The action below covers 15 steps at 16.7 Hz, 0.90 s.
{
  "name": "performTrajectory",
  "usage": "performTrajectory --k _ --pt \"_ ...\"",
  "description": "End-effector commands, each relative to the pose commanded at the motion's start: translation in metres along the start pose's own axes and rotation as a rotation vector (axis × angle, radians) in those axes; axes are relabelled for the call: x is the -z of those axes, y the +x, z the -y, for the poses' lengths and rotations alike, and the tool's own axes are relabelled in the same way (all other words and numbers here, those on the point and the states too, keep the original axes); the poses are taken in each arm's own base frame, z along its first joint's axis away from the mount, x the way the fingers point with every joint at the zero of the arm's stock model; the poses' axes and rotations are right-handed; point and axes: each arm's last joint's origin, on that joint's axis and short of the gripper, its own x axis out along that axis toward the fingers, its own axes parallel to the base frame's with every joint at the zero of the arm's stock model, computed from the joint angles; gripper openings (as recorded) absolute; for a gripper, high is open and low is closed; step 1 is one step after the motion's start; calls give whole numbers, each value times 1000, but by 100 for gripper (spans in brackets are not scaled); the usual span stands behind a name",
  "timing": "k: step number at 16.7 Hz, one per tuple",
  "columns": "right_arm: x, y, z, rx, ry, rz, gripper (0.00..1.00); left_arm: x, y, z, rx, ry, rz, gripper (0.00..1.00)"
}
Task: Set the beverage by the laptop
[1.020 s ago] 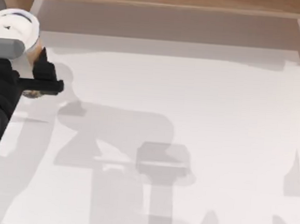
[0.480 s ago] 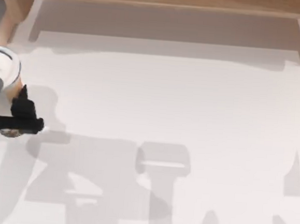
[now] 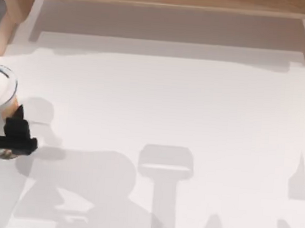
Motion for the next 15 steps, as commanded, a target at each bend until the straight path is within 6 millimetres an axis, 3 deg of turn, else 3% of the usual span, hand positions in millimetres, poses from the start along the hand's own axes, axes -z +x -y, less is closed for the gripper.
performTrajectory --k 15 --pt "0 0 0 0 0 0 100 -4 3 -1 -3 -5 40 0"
